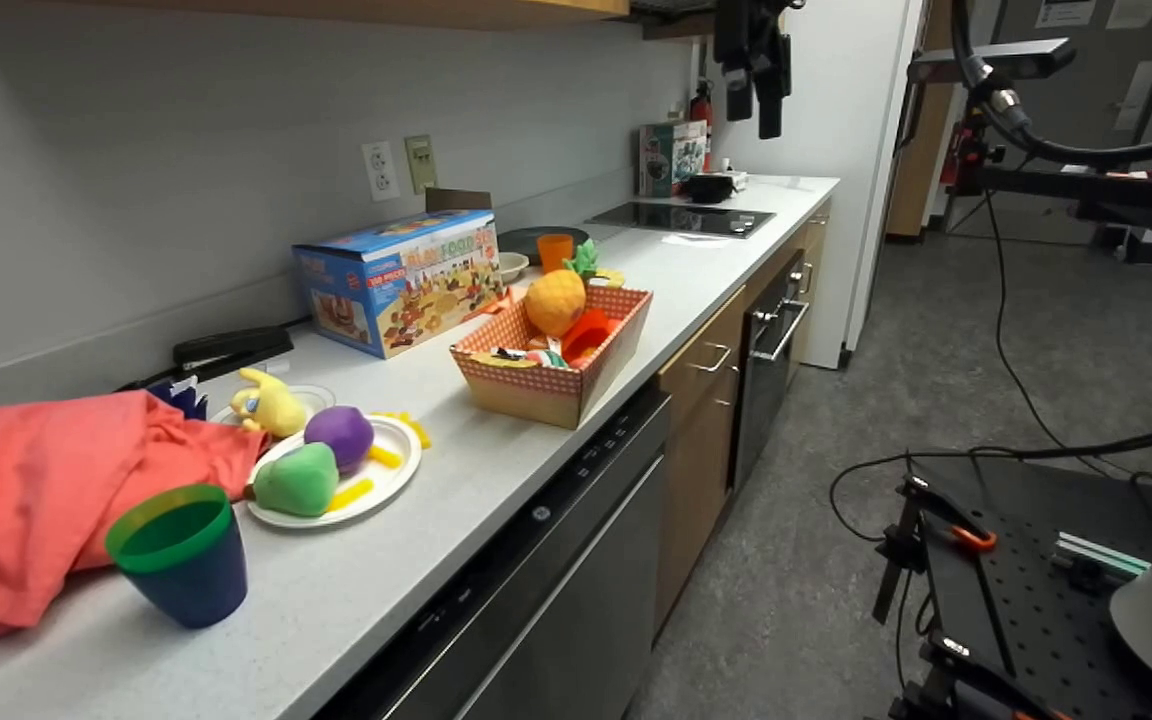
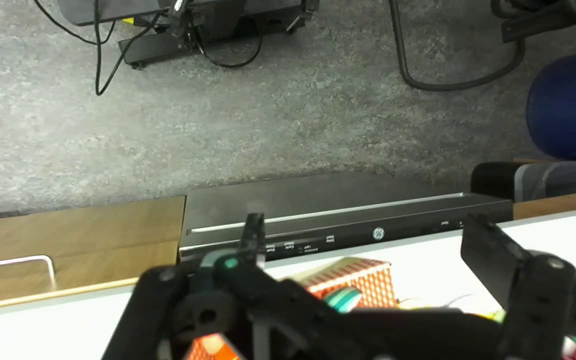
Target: Pick the stuffed pineapple and put it on the counter
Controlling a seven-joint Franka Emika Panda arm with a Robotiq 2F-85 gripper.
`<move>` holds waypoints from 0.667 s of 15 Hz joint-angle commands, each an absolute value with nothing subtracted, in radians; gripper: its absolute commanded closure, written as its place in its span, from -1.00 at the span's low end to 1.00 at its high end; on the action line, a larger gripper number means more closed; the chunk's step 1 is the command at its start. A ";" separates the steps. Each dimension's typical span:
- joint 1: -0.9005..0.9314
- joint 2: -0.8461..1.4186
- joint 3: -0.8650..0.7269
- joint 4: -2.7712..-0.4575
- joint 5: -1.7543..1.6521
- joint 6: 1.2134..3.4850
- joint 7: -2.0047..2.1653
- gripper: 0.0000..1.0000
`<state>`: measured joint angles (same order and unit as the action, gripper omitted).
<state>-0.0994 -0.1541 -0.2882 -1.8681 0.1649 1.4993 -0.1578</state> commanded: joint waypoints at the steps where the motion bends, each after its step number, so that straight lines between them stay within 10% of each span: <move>1: -0.149 0.050 -0.284 -1.619 0.196 1.447 -0.164 -1.00; 10: -0.244 0.312 -0.245 -1.240 0.182 1.384 -0.106 -1.00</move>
